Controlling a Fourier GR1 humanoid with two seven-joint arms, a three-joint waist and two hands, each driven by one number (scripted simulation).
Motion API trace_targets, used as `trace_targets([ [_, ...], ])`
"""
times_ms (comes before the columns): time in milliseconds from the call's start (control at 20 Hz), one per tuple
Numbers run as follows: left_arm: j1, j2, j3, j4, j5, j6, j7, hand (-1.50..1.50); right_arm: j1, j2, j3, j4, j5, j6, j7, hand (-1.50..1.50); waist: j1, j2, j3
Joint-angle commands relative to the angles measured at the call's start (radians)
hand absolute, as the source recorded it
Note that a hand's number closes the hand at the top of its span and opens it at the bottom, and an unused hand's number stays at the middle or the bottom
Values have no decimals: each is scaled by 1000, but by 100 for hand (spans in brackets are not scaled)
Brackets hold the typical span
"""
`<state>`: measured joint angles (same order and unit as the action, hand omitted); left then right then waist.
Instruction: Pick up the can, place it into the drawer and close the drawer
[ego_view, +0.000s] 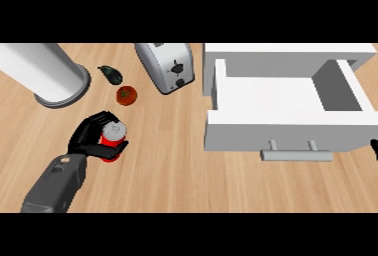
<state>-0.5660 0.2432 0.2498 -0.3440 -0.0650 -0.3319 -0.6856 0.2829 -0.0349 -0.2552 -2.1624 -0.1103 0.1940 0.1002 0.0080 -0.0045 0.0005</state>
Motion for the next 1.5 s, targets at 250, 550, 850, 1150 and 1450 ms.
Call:
trace_targets([
  [250,92,-123,61,-311,123,249,131,150,59,29,5,-9,11,22,-46,-150,12,-7,2],
  [550,179,-211,-62,-705,113,303,394,150,65,31,-3,-68,-18,2,-1,-150,10,-7,2],
  [850,160,-241,-185,-1001,76,399,627,150,25,10,-25,-68,-27,-4,33,-150,2,-3,1],
  [1150,46,-243,-310,-1084,71,524,825,150,23,-5,-44,-33,-28,35,-11,-150,-11,2,0],
  [1450,-121,-243,-394,-1037,38,636,926,150,23,-4,-60,29,-28,53,-72,-150,-17,3,0],
])
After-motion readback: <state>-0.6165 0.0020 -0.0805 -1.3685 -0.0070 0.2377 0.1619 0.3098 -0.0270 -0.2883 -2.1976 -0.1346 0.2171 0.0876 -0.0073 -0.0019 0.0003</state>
